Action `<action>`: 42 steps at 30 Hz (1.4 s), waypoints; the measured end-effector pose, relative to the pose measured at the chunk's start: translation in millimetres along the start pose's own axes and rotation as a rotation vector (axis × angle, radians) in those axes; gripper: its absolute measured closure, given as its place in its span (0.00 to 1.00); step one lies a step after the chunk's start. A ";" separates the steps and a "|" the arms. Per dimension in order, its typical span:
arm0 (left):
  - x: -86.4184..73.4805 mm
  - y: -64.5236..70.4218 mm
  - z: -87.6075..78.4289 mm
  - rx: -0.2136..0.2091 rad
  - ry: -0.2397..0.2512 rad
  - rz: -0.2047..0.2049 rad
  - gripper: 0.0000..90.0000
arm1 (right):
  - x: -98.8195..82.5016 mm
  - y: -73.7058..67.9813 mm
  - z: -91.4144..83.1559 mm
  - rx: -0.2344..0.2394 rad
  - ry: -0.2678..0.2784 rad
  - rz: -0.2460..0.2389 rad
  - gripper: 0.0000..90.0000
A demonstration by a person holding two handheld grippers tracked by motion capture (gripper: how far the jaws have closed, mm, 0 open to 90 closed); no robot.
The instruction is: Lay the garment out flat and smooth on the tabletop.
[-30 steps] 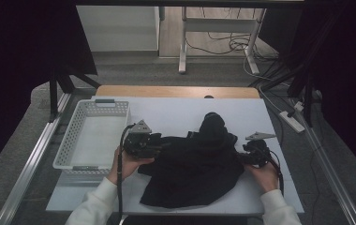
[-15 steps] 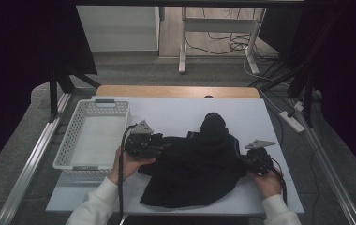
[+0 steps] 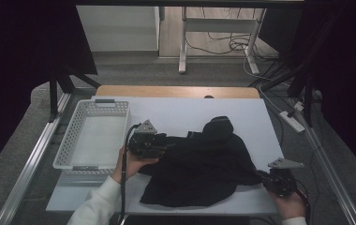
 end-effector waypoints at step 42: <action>0.3 3.7 2.4 -0.012 -0.003 0.006 0.46 | 36.1 -99.2 -21.7 0.186 0.170 -0.169 0.92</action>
Point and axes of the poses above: each handheld gripper's, and its own axes: z roughly forward along the jaws, x roughly out of its top, y roughly to its right, the point moved 3 cm from there along z, roughly forward along the jaws, and after that the axes turned 6 degrees about -x, right-handed, at the moved point
